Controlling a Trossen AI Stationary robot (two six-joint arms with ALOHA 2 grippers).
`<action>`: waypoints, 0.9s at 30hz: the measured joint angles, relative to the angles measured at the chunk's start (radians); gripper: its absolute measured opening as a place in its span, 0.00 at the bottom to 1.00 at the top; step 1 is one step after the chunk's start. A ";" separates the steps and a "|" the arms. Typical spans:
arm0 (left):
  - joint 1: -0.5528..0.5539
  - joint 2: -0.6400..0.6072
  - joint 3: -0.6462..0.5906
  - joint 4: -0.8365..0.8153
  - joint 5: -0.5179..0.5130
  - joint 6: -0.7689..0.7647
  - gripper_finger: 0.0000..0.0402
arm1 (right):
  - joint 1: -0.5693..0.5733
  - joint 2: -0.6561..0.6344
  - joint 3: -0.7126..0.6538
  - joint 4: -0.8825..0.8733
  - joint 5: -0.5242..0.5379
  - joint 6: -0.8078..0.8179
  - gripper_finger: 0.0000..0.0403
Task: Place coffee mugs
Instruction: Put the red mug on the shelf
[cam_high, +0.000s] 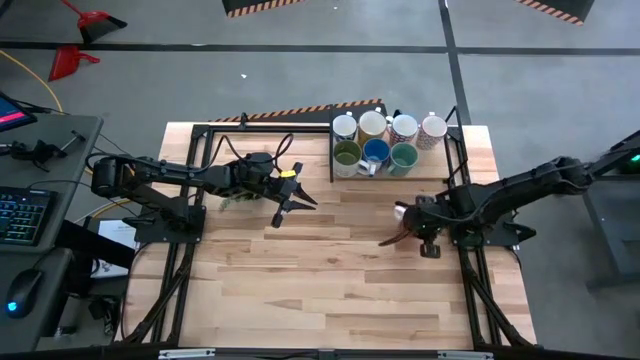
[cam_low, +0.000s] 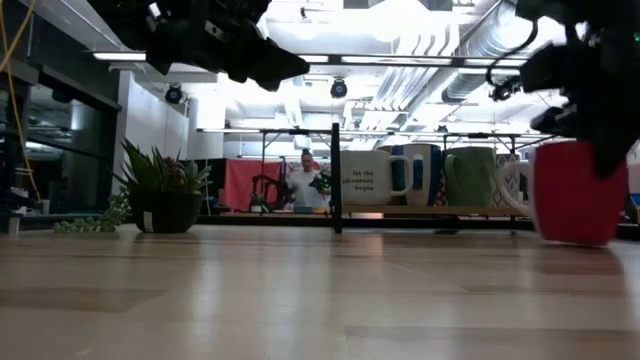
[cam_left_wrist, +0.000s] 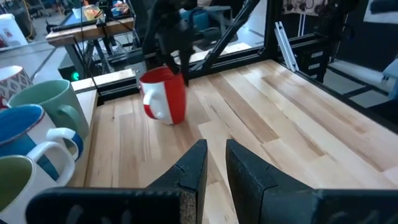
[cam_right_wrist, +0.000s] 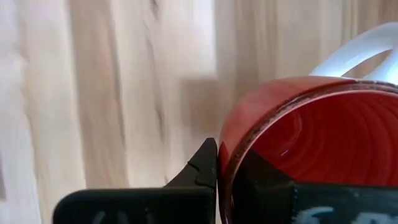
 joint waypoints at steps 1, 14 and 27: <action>0.000 0.000 0.000 0.000 0.000 -0.009 0.13 | 0.017 0.001 0.000 0.035 0.007 0.005 0.00; 0.000 0.000 0.000 0.000 0.000 -0.014 0.13 | 0.163 0.121 0.016 0.084 0.029 -0.018 0.00; 0.000 0.000 0.000 0.005 0.000 -0.015 0.13 | 0.177 0.132 0.153 -0.056 0.096 0.182 0.09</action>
